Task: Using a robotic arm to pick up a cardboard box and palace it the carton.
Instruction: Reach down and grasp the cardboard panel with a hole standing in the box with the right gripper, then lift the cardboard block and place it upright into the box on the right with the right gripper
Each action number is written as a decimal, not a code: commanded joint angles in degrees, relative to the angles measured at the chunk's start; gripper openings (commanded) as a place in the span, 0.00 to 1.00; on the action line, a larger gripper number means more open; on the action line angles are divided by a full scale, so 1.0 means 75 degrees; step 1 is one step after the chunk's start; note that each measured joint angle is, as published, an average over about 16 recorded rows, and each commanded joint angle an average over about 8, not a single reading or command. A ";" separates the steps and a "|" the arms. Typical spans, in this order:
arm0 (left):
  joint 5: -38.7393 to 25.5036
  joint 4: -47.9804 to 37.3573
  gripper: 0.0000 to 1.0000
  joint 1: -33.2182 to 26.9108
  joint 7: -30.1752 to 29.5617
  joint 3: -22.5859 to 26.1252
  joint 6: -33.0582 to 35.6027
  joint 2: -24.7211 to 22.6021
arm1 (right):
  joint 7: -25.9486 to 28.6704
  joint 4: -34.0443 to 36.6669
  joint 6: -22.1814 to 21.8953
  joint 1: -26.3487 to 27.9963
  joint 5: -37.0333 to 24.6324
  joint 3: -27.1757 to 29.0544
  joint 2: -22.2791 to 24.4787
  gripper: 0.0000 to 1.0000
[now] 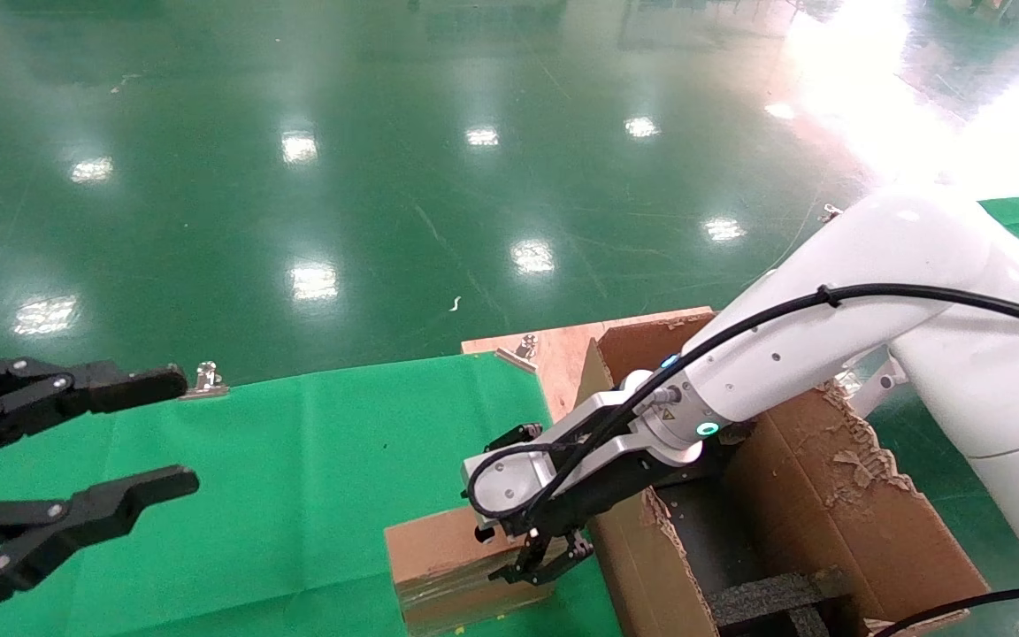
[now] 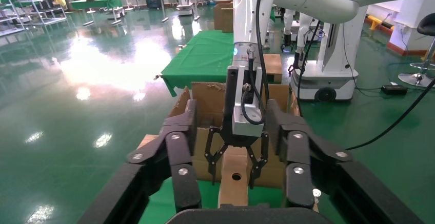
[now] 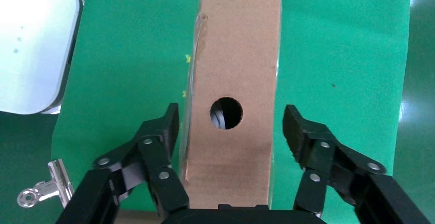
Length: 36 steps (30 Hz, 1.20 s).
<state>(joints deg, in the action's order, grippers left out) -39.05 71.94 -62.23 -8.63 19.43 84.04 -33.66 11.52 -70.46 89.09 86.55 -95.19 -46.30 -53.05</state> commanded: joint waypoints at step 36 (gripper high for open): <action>0.0001 -0.0001 1.00 -0.0001 0.0001 0.0002 0.0000 0.0000 | -0.1144 0.1266 0.0304 0.2538 0.1640 -0.0318 0.0567 0.00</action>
<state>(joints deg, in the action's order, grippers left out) -39.05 71.93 -62.23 -8.63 19.44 84.04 -33.66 3.24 -61.08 91.23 105.24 -83.10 -49.21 -48.92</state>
